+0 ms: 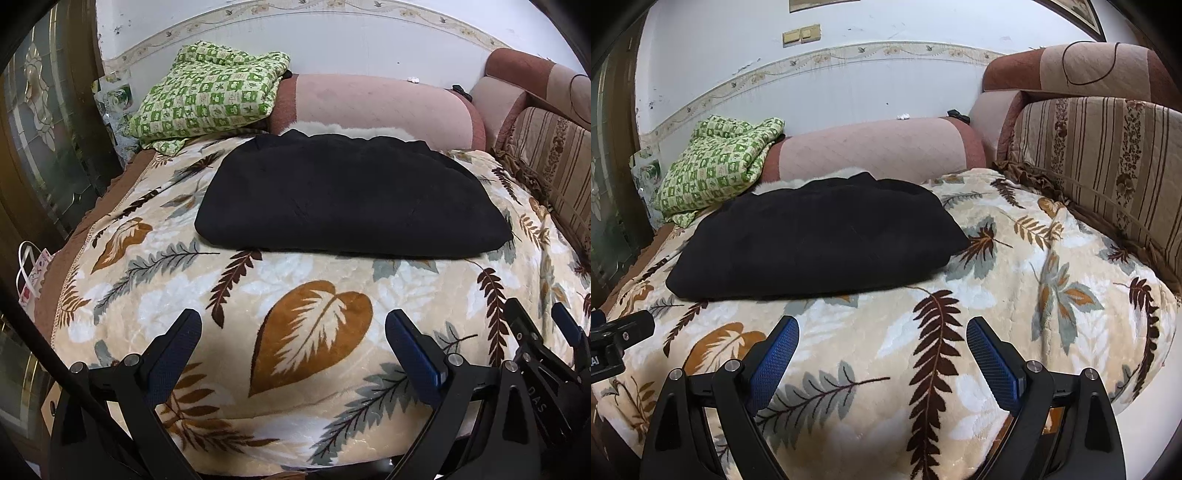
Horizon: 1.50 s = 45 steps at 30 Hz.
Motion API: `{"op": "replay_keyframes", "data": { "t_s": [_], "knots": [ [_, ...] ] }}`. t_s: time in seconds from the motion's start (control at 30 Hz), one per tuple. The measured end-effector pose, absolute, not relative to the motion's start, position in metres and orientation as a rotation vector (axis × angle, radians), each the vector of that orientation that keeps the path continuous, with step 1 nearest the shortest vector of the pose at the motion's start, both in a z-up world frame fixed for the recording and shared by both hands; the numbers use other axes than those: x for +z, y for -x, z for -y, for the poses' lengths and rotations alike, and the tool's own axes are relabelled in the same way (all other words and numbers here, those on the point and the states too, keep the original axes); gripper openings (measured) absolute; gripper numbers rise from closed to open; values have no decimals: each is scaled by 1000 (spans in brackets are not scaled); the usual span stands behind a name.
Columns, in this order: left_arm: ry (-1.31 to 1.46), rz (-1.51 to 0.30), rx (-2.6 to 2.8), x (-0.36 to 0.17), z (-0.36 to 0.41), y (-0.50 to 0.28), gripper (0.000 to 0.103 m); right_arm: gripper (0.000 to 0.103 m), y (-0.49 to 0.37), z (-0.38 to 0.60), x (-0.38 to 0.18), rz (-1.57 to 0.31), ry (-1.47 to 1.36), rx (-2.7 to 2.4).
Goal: Fold large clothes
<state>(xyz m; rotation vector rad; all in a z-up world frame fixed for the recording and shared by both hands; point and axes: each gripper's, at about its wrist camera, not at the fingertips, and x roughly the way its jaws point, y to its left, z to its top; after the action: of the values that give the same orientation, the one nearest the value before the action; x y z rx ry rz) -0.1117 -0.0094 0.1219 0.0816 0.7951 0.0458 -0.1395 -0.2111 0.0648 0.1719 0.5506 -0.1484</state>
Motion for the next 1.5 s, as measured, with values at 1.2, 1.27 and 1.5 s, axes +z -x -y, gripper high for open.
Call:
{"op": "replay_keyframes", "data": {
  "t_s": [1.2,1.27,1.5],
  "knots": [
    [-46,-894,-24,90,8,100,99,94,128,203,45,-638,-134,-150],
    [-42,-898,-24,89,7,99,99,94,128,203,45,-636,-132,-150],
    [-38,-900,-23,88,6,98,99,94,128,206,45,-633,-144,-164]
  ]
}}
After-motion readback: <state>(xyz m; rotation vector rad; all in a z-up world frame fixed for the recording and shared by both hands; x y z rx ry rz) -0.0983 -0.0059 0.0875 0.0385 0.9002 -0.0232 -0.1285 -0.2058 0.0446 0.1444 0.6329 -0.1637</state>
